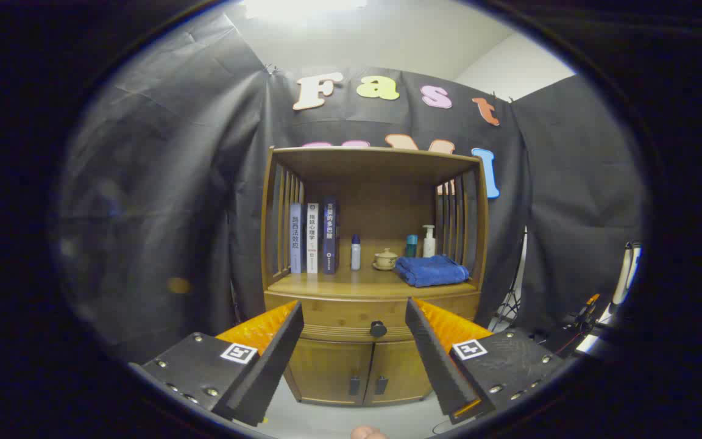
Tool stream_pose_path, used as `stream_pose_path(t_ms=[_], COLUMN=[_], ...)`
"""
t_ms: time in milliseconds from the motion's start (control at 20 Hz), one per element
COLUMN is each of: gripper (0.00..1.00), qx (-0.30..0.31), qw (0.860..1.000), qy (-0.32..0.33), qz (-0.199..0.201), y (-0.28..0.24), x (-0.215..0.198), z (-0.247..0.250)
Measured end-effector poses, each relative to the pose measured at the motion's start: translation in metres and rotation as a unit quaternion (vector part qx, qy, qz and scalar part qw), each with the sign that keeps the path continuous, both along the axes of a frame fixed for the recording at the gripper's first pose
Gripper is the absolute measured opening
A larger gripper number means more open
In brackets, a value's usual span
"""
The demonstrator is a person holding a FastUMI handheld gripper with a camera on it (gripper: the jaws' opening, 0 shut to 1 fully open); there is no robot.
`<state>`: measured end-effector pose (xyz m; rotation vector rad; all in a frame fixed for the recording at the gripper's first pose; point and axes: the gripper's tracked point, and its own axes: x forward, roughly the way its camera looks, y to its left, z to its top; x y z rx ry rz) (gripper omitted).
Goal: Pull open the drawer, take out the items inside it, and place them on the countertop above the cabinet.
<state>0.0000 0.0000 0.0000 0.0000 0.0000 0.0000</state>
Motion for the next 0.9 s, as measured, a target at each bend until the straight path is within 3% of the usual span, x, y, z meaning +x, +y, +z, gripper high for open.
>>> stream_pose_path(t_ms=[900], gripper=[1.00], qx=[0.027], qw=[0.999], qy=[0.029], qz=[-0.013], y=[-0.014], x=[0.005], z=[-0.027])
